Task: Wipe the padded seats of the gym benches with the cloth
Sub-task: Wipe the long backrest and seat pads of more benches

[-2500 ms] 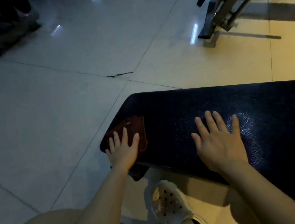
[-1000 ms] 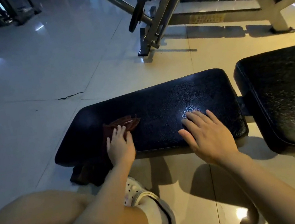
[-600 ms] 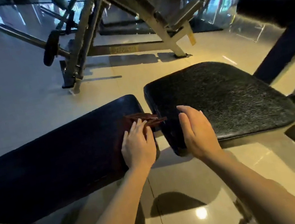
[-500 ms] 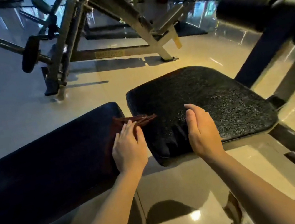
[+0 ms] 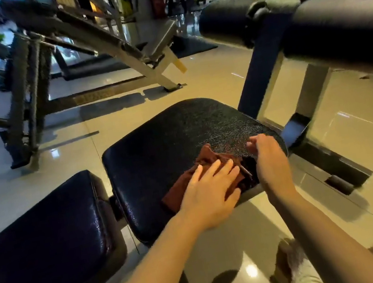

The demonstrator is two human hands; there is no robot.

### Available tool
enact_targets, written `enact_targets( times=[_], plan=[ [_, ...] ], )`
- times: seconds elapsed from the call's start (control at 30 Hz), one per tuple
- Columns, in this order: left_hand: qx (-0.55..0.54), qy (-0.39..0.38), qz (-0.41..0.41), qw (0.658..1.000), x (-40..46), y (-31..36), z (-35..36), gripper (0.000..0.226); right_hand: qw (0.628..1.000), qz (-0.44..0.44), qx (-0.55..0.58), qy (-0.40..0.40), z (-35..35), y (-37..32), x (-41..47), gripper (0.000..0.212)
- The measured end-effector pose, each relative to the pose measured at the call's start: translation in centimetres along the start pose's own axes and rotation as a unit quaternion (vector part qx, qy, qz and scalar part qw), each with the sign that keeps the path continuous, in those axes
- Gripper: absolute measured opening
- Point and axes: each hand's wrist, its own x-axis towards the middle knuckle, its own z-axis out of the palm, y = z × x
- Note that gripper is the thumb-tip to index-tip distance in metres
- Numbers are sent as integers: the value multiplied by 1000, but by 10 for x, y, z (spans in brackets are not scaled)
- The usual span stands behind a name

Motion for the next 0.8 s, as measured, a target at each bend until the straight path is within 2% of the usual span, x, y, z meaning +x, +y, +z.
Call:
enact_targets(
  times=[0.07, 0.17, 0.2, 0.27, 0.43, 0.6, 0.7, 0.8],
  plan=[
    [32, -16, 6, 999, 0, -5, 0, 59, 987, -29, -124, -100, -4, -6, 2, 33],
    [87, -27, -36, 995, -17, -9, 4, 69, 913, -109, -283, -274, -11, -23, -1, 33],
    [95, -16, -58, 994, -26, -11, 6, 70, 890, -126, -312, -309, -18, -28, -3, 34],
    [96, 27, -99, 990, -47, -17, 13, 71, 867, -131, -338, -340, -35, -35, -5, 38],
    [94, 103, -166, 976, -86, -17, 19, 55, 872, -121, -336, -333, -68, -41, -9, 47],
    [81, 115, -213, 967, -81, 6, 18, 51, 904, -90, -312, -278, -110, -26, -9, 46],
    [95, 117, -196, 969, -63, 22, 17, 53, 926, -41, -305, -219, -133, -14, -5, 41],
    [128, 86, -125, 980, -28, 40, 19, 54, 938, -7, -287, -196, -140, -10, -2, 41]
  ],
)
